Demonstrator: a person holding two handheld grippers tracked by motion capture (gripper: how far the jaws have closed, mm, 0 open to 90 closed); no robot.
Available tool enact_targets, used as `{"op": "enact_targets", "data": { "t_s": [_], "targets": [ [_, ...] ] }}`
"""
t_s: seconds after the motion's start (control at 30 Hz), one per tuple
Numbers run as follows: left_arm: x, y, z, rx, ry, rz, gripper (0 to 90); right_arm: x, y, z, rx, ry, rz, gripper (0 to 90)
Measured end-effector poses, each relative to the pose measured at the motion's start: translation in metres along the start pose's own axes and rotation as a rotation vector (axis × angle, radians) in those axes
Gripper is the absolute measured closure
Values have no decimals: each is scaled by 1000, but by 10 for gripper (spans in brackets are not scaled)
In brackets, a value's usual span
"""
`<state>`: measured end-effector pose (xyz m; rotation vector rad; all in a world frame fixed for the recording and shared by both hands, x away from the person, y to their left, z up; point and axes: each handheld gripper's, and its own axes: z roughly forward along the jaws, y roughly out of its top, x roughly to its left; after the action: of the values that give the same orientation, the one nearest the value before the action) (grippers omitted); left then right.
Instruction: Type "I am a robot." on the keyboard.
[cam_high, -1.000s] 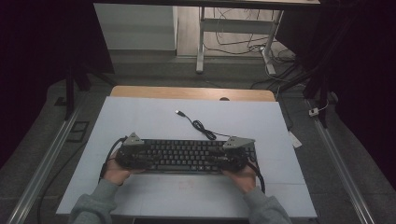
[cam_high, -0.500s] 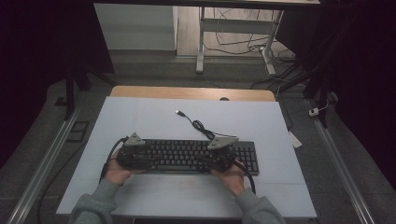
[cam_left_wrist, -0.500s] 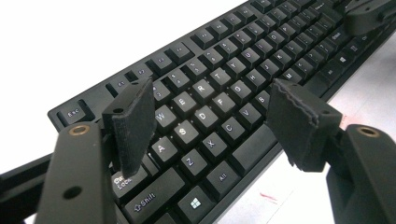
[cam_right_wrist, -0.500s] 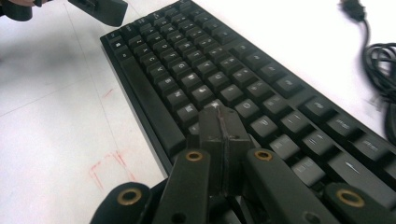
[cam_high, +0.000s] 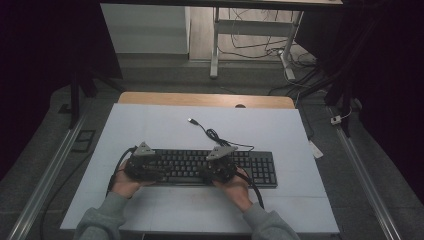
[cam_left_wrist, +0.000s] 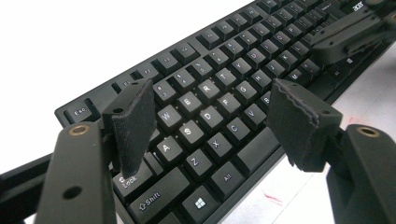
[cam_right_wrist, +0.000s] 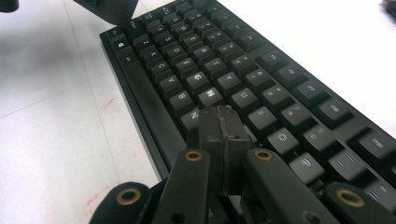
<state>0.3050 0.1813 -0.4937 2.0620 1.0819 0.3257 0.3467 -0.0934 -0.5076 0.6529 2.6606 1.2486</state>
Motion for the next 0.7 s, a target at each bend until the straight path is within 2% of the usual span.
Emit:
{"op": "enact_targets", "data": {
  "t_s": [0.2,0.7],
  "targets": [
    [0,0,0,0,-1,1,323,4,3,10,23,-9,-24,896],
    [0,0,1,7,-2,7,320,4,1,15,43,-20,-24,896]
  ]
}}
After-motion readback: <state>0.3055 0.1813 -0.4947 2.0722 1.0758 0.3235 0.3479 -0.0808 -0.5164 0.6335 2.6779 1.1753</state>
